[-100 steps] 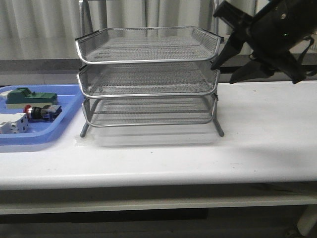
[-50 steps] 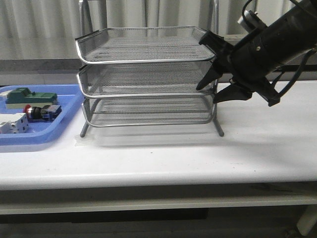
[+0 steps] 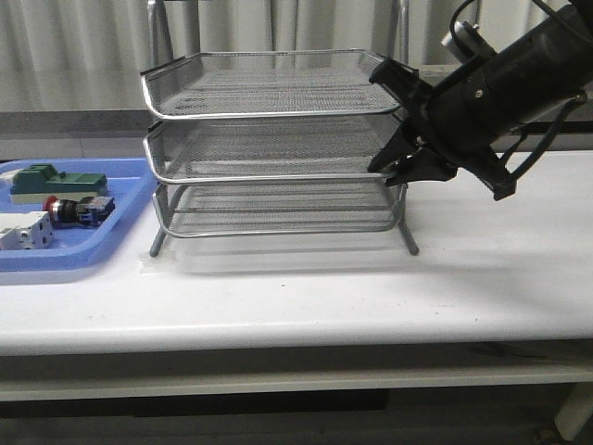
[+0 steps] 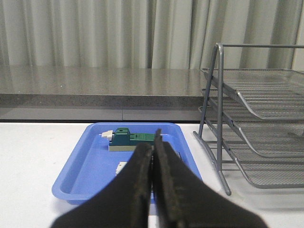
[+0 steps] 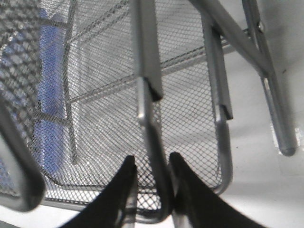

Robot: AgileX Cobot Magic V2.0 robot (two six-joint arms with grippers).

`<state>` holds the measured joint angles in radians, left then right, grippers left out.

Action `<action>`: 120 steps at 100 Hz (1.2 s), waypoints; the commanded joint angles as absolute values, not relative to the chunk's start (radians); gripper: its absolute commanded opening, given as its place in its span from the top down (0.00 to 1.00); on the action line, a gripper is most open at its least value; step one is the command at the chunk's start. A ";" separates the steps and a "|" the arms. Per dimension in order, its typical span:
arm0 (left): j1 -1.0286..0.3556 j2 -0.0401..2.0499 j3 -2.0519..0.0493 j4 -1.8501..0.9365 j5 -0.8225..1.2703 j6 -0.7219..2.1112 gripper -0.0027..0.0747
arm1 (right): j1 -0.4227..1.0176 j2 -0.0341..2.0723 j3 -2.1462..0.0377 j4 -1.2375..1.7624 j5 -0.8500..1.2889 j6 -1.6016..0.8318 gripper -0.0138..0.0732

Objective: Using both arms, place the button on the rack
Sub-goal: 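Move the right gripper to the middle mesh tray's front edge and grip it, then pull the middle mesh tray toward the robot with the right gripper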

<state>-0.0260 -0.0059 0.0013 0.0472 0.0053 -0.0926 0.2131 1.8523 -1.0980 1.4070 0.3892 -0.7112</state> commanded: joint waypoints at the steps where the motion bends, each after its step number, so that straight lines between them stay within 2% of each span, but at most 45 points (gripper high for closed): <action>1: -0.024 -0.038 0.047 0.045 -0.068 -0.101 0.96 | 0.211 1.810 -1.126 1.414 0.387 -0.731 0.76; 45: -0.024 -0.038 0.047 0.045 -0.068 -0.101 0.96 | 0.211 1.805 -1.107 1.373 0.488 -0.732 0.78; 120: -0.024 -0.038 0.047 0.045 -0.068 -0.101 0.96 | 0.294 1.575 -0.764 1.366 0.426 -0.786 0.78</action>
<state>-0.0260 -0.0059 0.0013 0.0472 0.0053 -0.0926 0.2731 1.6249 -0.7818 1.4185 0.4006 -0.7448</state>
